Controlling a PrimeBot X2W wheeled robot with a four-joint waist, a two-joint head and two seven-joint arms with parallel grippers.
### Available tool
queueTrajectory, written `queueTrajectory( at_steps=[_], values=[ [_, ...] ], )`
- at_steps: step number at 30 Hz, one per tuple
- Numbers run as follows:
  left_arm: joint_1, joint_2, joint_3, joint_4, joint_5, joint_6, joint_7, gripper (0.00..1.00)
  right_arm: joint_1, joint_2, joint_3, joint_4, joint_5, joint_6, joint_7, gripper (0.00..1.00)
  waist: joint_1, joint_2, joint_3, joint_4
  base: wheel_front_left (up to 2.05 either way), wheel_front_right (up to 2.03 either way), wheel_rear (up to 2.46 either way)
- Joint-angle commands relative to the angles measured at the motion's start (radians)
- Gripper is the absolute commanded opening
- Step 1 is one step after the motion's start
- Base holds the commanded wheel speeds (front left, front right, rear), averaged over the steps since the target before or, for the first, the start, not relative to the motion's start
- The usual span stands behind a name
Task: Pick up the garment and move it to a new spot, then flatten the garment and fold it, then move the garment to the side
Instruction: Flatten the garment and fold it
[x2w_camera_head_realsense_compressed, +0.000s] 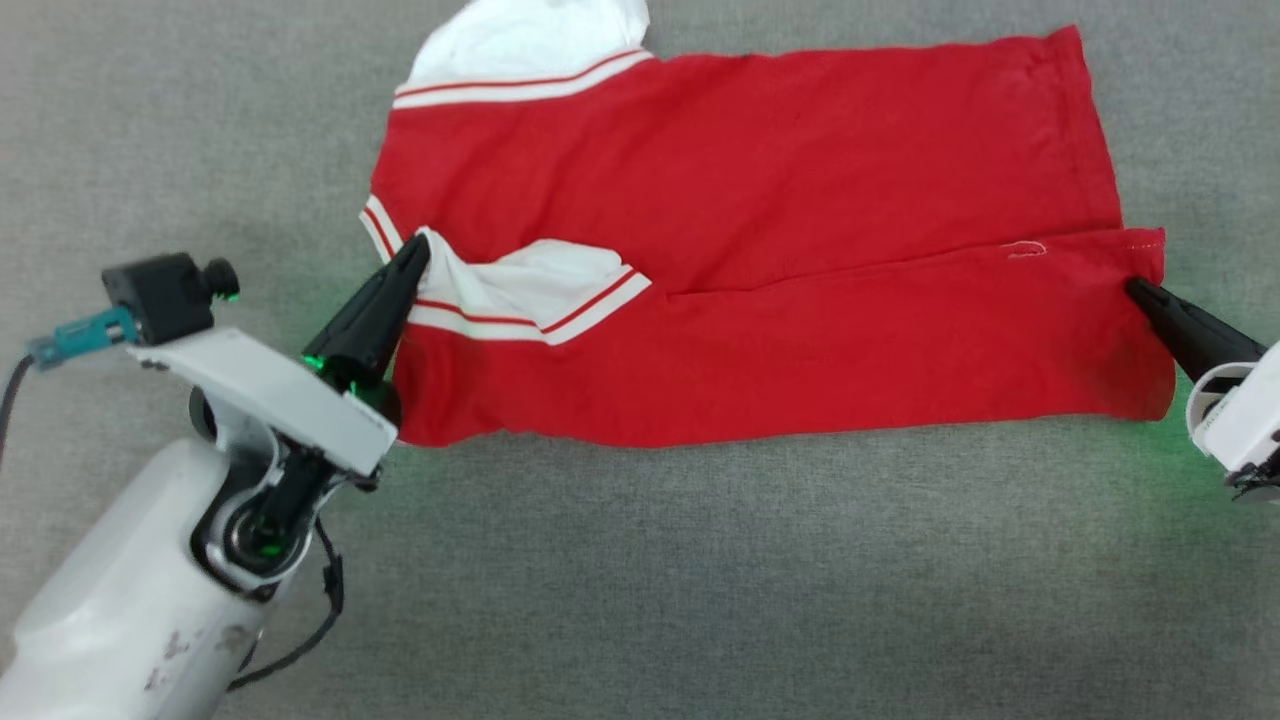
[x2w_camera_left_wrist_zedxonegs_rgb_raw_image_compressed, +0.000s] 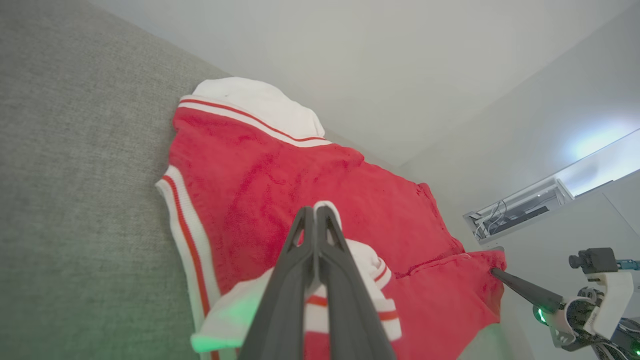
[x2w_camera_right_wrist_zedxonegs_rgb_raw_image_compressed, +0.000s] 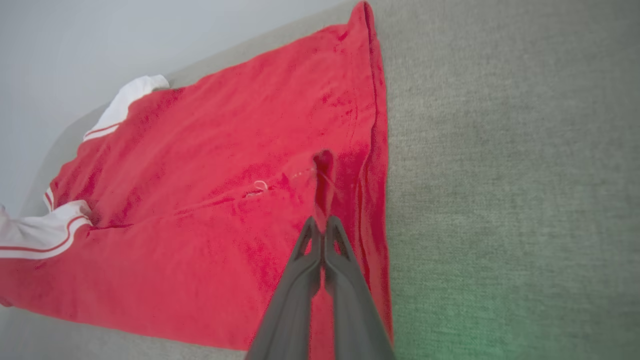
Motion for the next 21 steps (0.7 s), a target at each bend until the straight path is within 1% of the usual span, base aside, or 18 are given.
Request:
queueTrajectory(
  at_steps=[1,5,6,9,12,13,14,15,16,17,18,21],
  values=[
    [-0.040,-0.019,-0.013,0.052,-0.007,-0.003,-0.014,0.00,-0.026,-0.008,0.023,0.043,-0.007,-0.001,-0.023,0.00,-0.0001,-0.0001,0.037,-0.004,0.00,0.00,0.00],
    [-0.082,-0.030,-0.049,0.131,0.004,-0.003,-0.030,0.00,-0.052,-0.020,0.053,0.091,0.006,-0.001,-0.074,0.00,-0.0001,-0.0001,0.075,-0.001,0.00,0.00,0.00],
    [-0.082,-0.030,-0.049,0.131,0.004,-0.003,-0.030,0.00,-0.052,-0.020,0.053,0.091,0.006,-0.001,-0.074,0.00,-0.0001,-0.0001,0.075,-0.001,0.00,0.00,0.00],
    [-0.104,-0.019,-0.101,0.194,0.045,-0.002,-0.031,0.00,-0.069,-0.031,0.084,0.118,0.010,-0.001,-0.105,0.00,-0.0001,-0.0001,0.090,-0.003,0.00,0.00,0.00],
    [-0.114,-0.017,-0.128,0.234,0.041,-0.001,-0.048,0.00,-0.084,-0.042,0.122,0.141,0.008,-0.001,-0.134,0.00,-0.0001,-0.0001,0.089,-0.003,0.00,0.00,0.00],
    [-0.118,-0.011,-0.142,0.242,0.048,-0.001,-0.053,0.08,-0.087,-0.049,0.137,0.147,0.006,-0.001,-0.144,0.00,-0.0001,-0.0001,0.085,-0.002,0.00,0.00,0.00],
    [-0.122,-0.002,-0.156,0.247,0.056,-0.001,-0.054,0.43,-0.088,-0.057,0.148,0.151,0.001,-0.001,-0.156,0.00,-0.0001,-0.0001,0.080,0.000,0.00,0.00,0.00],
    [-0.124,0.008,-0.166,0.251,0.059,0.000,-0.060,0.86,-0.088,-0.064,0.156,0.156,-0.003,-0.001,-0.170,0.20,-0.0001,-0.0001,0.073,0.002,0.00,0.00,0.00],
    [-0.130,0.018,-0.176,0.252,0.062,0.000,-0.062,1.00,-0.087,-0.070,0.161,0.162,-0.009,-0.001,-0.185,0.45,-0.0001,-0.0001,0.065,0.004,0.00,0.00,0.00],
    [-0.137,0.028,-0.187,0.249,0.063,0.000,-0.061,1.00,-0.086,-0.076,0.164,0.165,-0.013,-0.001,-0.199,0.85,-0.0001,-0.0001,0.057,0.006,0.00,0.00,0.00],
    [-0.145,0.039,-0.200,0.245,0.071,0.000,-0.058,1.00,-0.082,-0.079,0.165,0.170,-0.014,-0.001,-0.212,1.00,-0.0001,-0.0001,0.047,0.009,0.00,0.00,0.00],
    [-0.185,0.083,-0.229,0.220,0.095,-0.001,-0.035,1.00,-0.070,-0.084,0.164,0.177,-0.020,-0.001,-0.238,1.00,-0.0001,-0.0001,0.018,0.021,0.00,0.00,0.00]
  ],
)
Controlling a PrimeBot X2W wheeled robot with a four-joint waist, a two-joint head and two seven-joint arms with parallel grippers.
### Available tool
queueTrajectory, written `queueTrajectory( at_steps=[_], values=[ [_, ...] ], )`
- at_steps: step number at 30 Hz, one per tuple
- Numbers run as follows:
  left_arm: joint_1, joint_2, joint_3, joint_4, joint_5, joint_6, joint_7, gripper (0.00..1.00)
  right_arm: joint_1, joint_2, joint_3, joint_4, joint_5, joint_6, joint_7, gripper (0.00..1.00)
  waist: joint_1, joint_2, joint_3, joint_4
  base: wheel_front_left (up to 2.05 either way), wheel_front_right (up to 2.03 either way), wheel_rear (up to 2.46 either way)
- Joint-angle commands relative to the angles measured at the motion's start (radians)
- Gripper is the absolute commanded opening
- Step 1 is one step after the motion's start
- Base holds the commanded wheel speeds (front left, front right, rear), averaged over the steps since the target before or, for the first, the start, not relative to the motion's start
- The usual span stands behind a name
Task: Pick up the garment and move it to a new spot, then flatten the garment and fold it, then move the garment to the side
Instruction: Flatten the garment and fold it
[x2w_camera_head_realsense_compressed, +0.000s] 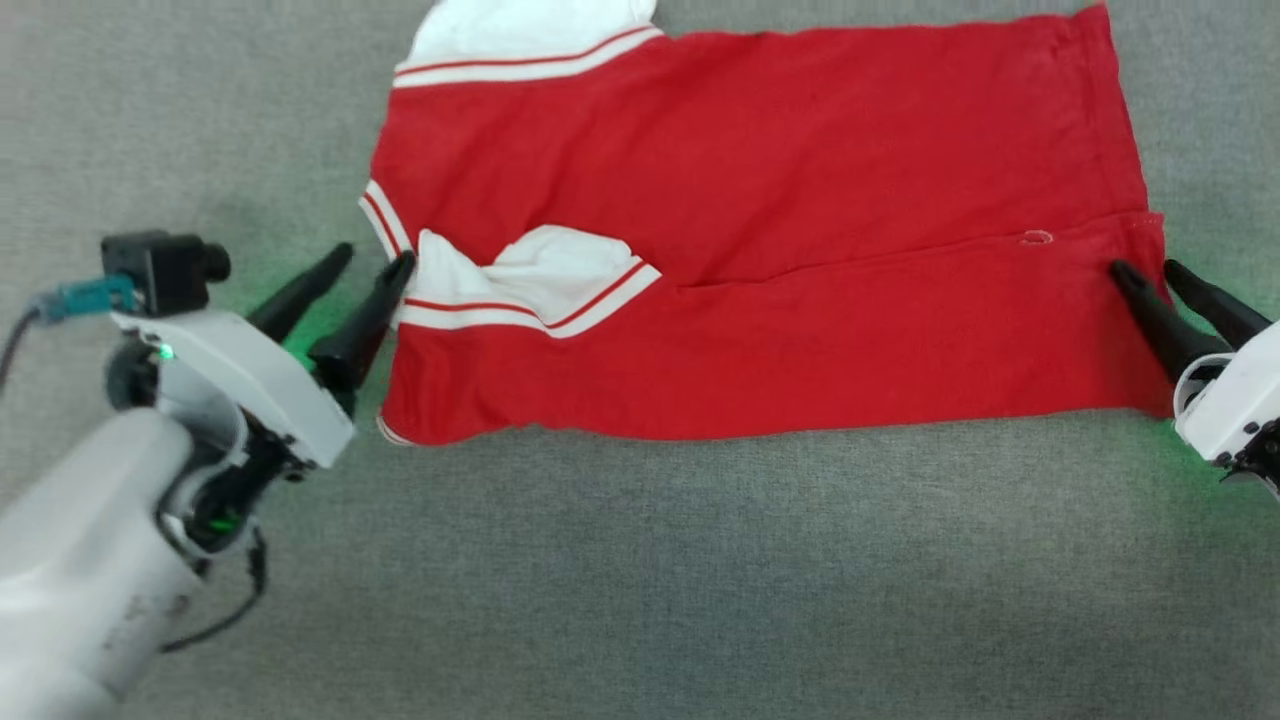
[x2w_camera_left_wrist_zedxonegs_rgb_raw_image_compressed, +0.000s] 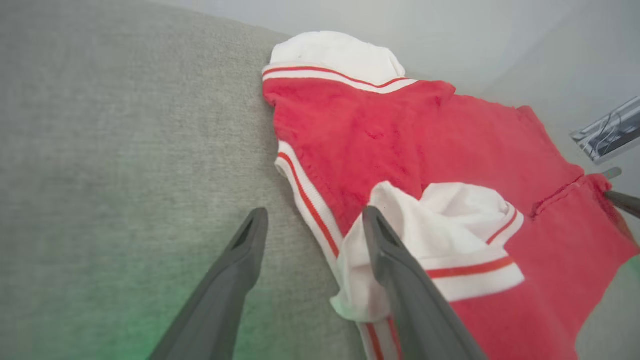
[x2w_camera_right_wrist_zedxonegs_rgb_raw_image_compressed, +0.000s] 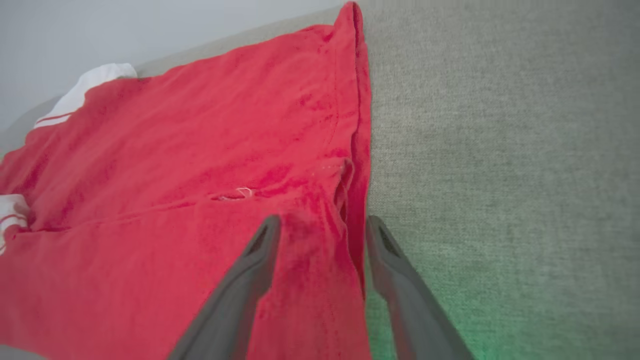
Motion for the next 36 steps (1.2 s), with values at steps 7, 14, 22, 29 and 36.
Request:
queueTrajectory(
  at_steps=[7,14,22,29,36],
  values=[
    [-0.071,0.134,-0.040,-0.112,-0.020,0.031,0.229,1.00,0.038,0.000,-0.007,-0.027,0.004,-0.001,-0.025,1.00,0.0000,0.0000,-0.074,0.029,0.00,0.00,0.00],
    [-0.043,0.243,-0.094,-0.368,-0.175,0.148,0.587,1.00,0.047,0.021,-0.003,-0.050,0.005,-0.001,-0.018,1.00,0.0000,0.0000,-0.075,0.020,0.00,0.00,0.00],
    [-0.054,0.246,-0.142,-0.383,-0.154,0.227,0.676,1.00,0.025,0.022,0.008,-0.073,0.016,-0.001,-0.009,1.00,0.0000,0.0000,-0.026,-0.032,0.00,0.00,0.00],
    [-0.036,0.194,-0.166,-0.275,-0.182,0.214,0.703,0.31,0.017,0.000,-0.002,-0.102,0.014,-0.001,-0.013,1.00,0.0000,0.0000,-0.005,-0.069,0.00,0.00,0.00],
    [-0.024,0.174,-0.165,-0.283,-0.210,0.165,0.706,0.00,0.017,-0.074,0.066,-0.187,-0.018,-0.001,0.027,1.00,0.0000,0.0000,-0.005,-0.063,0.00,0.00,0.00]
  ],
)
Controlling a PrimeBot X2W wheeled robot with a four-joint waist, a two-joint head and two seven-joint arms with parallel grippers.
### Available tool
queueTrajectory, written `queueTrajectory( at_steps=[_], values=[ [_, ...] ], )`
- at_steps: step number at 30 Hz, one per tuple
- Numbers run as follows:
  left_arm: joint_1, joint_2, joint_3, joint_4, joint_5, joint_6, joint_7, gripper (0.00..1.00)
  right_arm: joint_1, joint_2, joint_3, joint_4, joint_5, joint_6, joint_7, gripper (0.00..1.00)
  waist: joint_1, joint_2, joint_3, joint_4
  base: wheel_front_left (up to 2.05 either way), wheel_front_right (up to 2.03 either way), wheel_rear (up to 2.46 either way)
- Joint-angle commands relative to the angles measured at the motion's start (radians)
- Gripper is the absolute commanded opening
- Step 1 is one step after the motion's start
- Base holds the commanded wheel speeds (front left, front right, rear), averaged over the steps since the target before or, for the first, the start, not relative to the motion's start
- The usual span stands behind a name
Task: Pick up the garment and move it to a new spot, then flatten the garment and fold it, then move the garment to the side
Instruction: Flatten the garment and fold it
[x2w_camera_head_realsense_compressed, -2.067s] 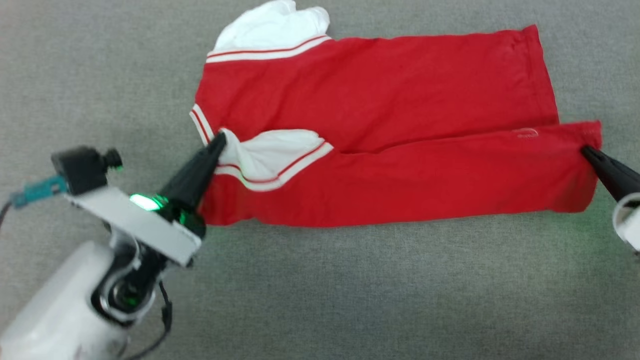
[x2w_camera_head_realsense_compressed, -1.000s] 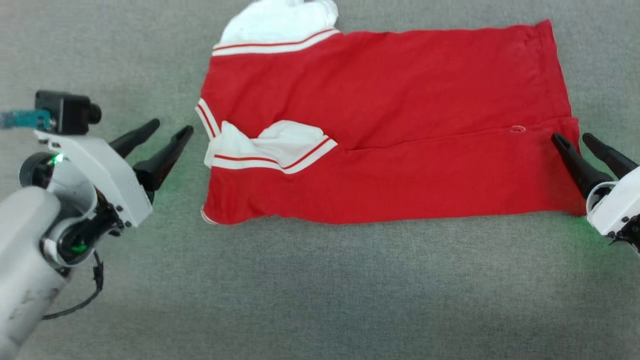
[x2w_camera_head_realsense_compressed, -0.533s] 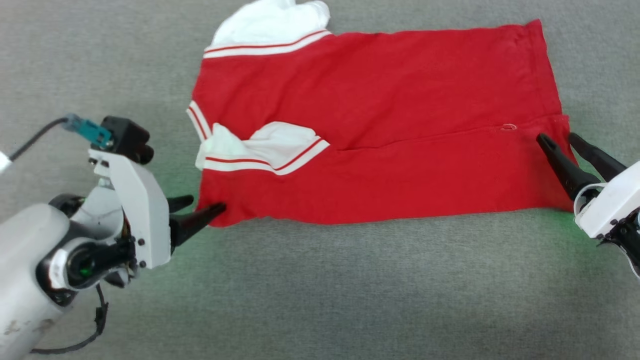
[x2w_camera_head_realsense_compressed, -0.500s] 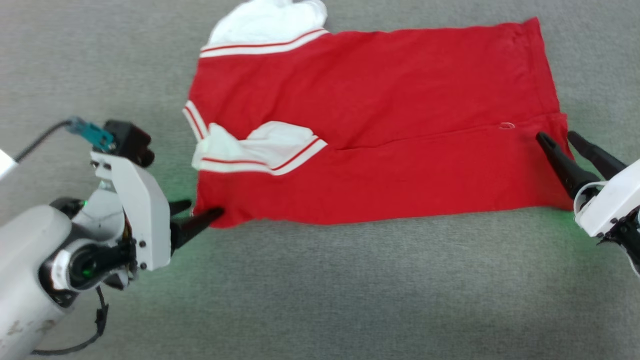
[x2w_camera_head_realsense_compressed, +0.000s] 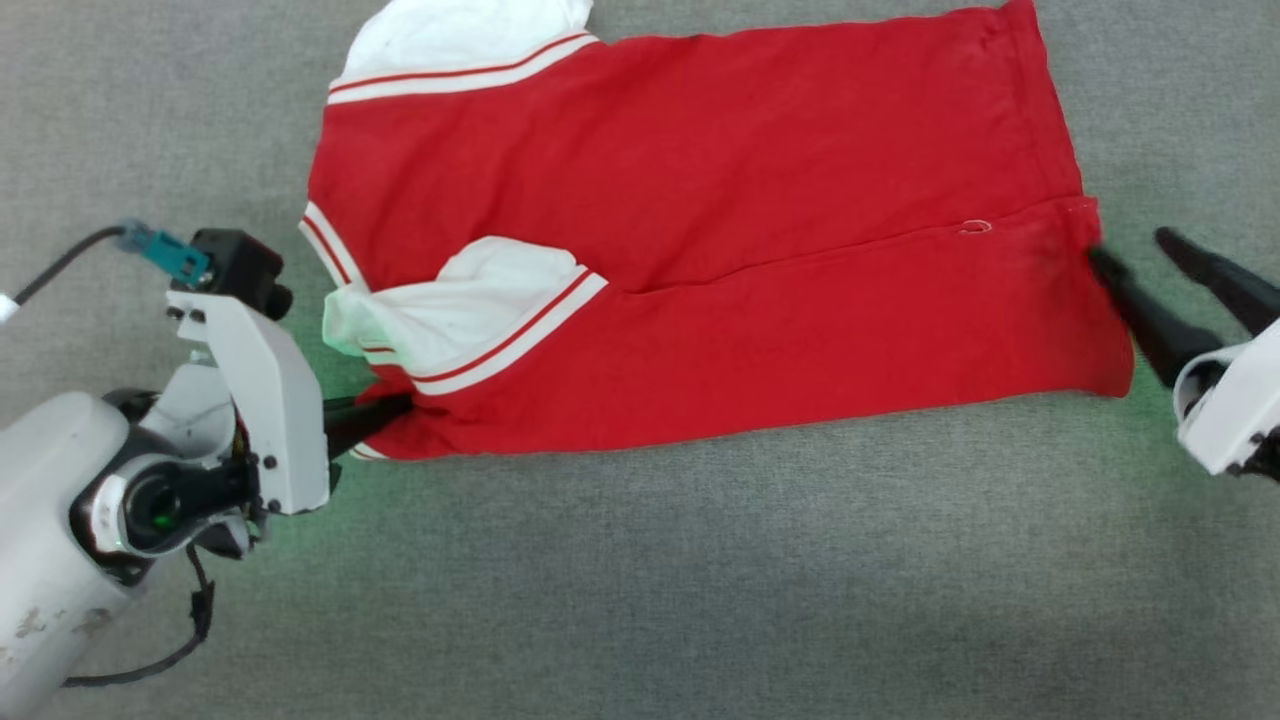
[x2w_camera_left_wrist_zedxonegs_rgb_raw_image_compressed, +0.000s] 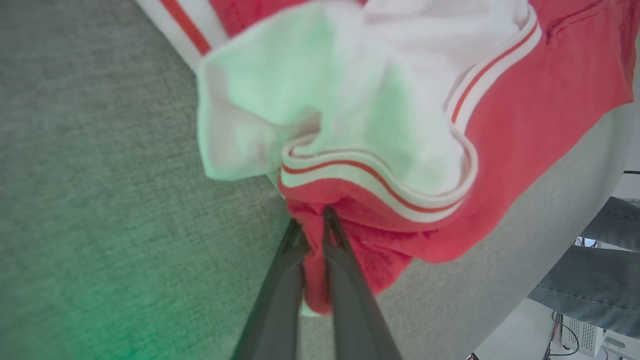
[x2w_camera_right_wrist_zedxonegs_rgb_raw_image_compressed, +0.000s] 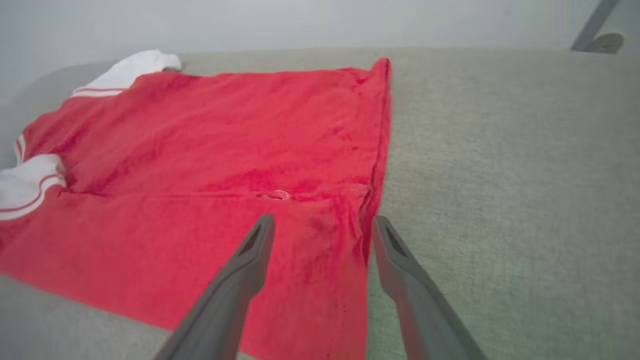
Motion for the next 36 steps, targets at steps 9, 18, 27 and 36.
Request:
queueTrajectory(
  at_steps=[9,18,27,36],
  values=[
    [0.015,-0.054,-0.031,-0.011,0.019,-0.031,-0.014,0.00,-0.057,-0.160,0.152,-0.032,-0.040,-0.001,0.300,1.00,0.0000,-0.0001,0.013,0.034,0.00,0.00,0.00],
    [0.012,-0.093,-0.037,0.004,0.041,-0.057,-0.045,0.00,-0.100,-0.150,0.220,0.060,-0.001,-0.001,0.473,0.54,0.0000,-0.0001,0.019,0.057,0.00,0.00,0.00],
    [0.067,-0.068,-0.025,0.005,0.029,-0.078,-0.096,0.00,-0.048,-0.163,0.214,0.039,0.022,-0.001,0.391,0.00,0.0000,-0.0001,-0.038,0.054,0.00,0.00,0.00],
    [0.221,0.069,0.003,-0.155,-0.014,-0.060,-0.196,0.00,0.146,-0.226,0.159,-0.110,0.051,-0.001,0.399,0.00,0.0000,-0.0001,-0.091,0.043,0.00,0.00,0.00]
  ],
)
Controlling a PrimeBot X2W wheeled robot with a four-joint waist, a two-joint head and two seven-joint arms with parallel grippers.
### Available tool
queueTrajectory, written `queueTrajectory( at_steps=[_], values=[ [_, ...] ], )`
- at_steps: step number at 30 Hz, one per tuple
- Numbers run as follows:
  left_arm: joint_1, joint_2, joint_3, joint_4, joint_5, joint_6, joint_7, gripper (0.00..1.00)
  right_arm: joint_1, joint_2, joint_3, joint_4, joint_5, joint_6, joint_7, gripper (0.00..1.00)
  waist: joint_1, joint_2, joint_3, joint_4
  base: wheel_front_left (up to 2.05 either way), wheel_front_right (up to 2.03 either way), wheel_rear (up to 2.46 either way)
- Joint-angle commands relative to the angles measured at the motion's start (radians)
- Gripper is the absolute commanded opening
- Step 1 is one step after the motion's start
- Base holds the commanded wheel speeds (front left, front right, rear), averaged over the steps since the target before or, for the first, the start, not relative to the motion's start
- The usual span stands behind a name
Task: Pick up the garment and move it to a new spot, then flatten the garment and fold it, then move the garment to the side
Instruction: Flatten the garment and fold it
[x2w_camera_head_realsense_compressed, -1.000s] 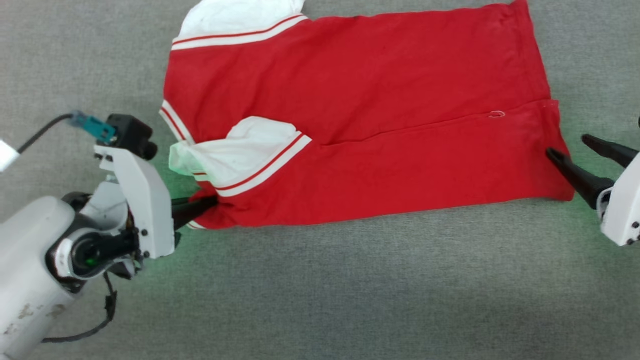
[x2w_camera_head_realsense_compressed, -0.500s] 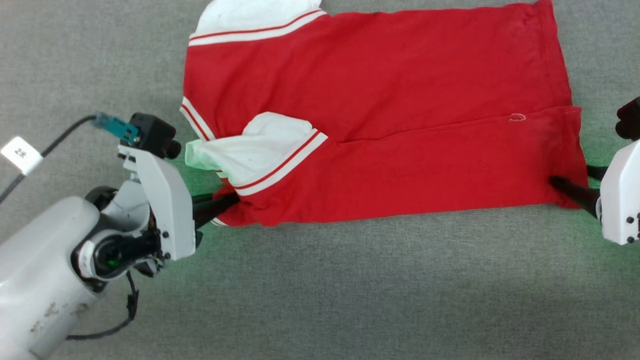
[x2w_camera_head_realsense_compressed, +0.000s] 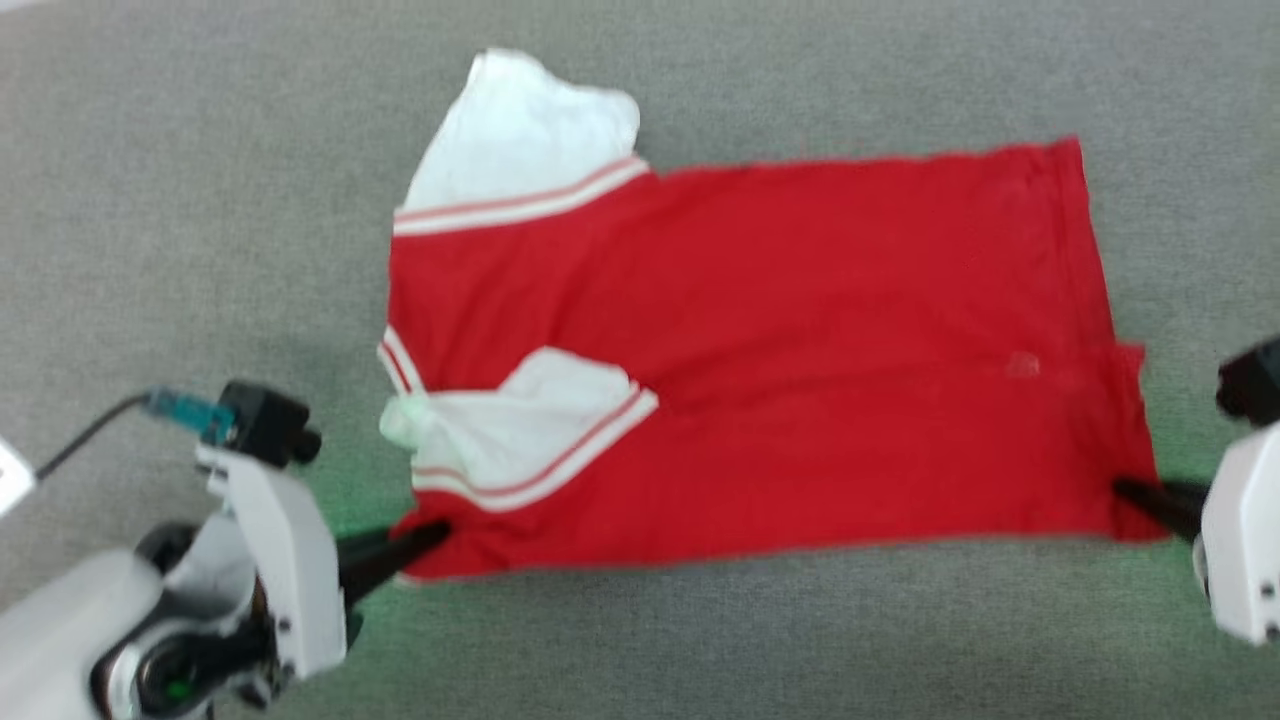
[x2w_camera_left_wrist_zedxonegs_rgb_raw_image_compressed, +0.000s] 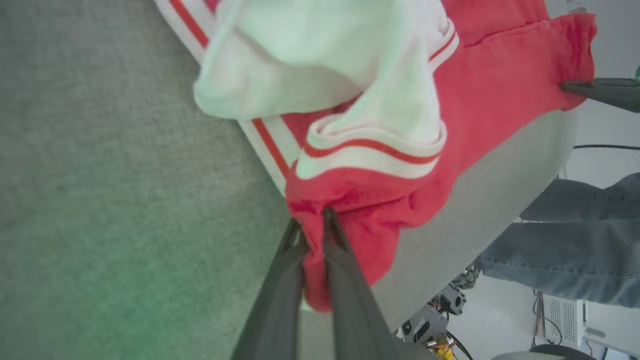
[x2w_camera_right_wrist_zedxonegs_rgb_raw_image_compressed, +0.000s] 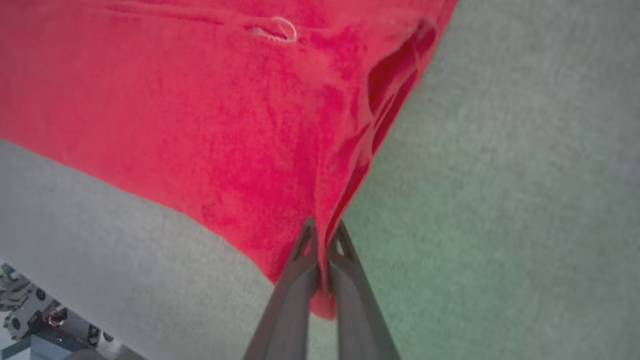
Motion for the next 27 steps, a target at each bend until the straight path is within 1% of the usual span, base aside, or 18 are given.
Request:
queueTrajectory(
  at_steps=[1,3,4,5,6,7,8,9,11,16,18,20,22,24,27],
  values=[
    [0.030,0.017,0.000,-0.026,-0.011,0.010,-0.010,0.00,0.039,-0.010,-0.011,-0.023,0.006,-0.001,0.011,0.00,0.0000,0.0000,-0.011,-0.005,0.00,0.00,0.00],
    [0.058,0.041,-0.002,-0.067,-0.008,0.022,-0.027,0.00,0.087,-0.021,-0.037,-0.057,0.000,-0.002,0.016,0.00,0.0000,0.0000,-0.016,-0.004,0.00,0.00,0.00],
    [0.068,0.046,-0.004,-0.083,-0.005,0.028,-0.035,0.05,0.112,-0.021,-0.051,-0.070,-0.008,-0.002,0.015,0.00,0.0000,0.0000,-0.019,-0.002,0.00,0.00,0.00],
    [0.075,0.049,-0.003,-0.095,0.001,0.032,-0.045,0.17,0.132,-0.014,-0.066,-0.083,-0.017,-0.002,0.009,0.00,0.0000,0.0000,-0.020,-0.001,0.00,0.00,0.00],
    [0.079,0.051,0.000,-0.102,0.008,0.039,-0.058,0.36,0.148,-0.005,-0.083,-0.098,-0.028,-0.001,-0.001,0.20,0.0000,0.0000,-0.023,0.000,0.00,0.00,0.00],
    [0.080,0.052,0.002,-0.105,0.015,0.043,-0.071,0.80,0.161,0.006,-0.102,-0.106,-0.037,-0.001,-0.012,0.63,0.0000,0.0000,-0.024,0.000,0.00,0.00,0.00],
    [0.082,0.050,0.004,-0.108,0.022,0.048,-0.082,1.00,0.175,0.018,-0.121,-0.113,-0.046,-0.002,-0.021,0.96,0.0000,0.0000,-0.025,0.000,0.00,0.00,0.00],
    [0.084,0.048,0.006,-0.111,0.029,0.053,-0.095,1.00,0.189,0.027,-0.132,-0.120,-0.055,-0.002,-0.026,1.00,0.0000,0.0000,-0.027,0.000,0.00,0.00,0.00],
    [0.093,0.042,0.014,-0.118,0.026,0.057,-0.120,1.00,0.212,0.050,-0.157,-0.143,-0.066,-0.002,-0.031,1.00,0.0000,0.0000,-0.032,-0.001,0.00,0.00,0.00],
    [0.123,0.064,0.053,-0.140,0.029,0.079,-0.212,1.00,0.228,0.111,-0.245,-0.197,-0.091,-0.002,-0.078,1.00,0.0000,0.0000,-0.037,-0.005,0.00,0.00,0.00],
    [0.133,0.067,0.079,-0.141,0.028,0.091,-0.269,1.00,0.204,0.148,-0.283,-0.208,-0.120,-0.002,-0.137,1.00,0.0000,0.0000,-0.036,-0.006,0.00,0.00,0.00],
    [0.132,0.068,0.107,-0.135,0.058,0.102,-0.343,1.00,0.174,0.177,-0.297,-0.217,-0.169,-0.001,-0.223,1.00,0.0000,0.0000,-0.032,-0.007,0.00,0.00,0.00],
    [0.123,0.048,0.138,-0.112,0.080,0.116,-0.423,1.00,0.154,0.223,-0.311,-0.201,-0.208,-0.001,-0.313,1.00,0.0000,0.0000,-0.029,-0.012,0.00,0.00,0.00],
    [0.103,0.027,0.173,-0.079,0.099,0.118,-0.498,1.00,0.121,0.267,-0.312,-0.186,-0.239,-0.001,-0.408,1.00,0.0000,0.0000,-0.022,-0.023,0.00,0.00,0.00],
    [0.059,0.009,0.213,-0.005,0.147,0.144,-0.569,1.00,0.087,0.324,-0.289,-0.157,-0.265,-0.001,-0.526,1.00,0.0000,0.0000,-0.003,-0.051,0.00,0.00,0.00]
  ],
)
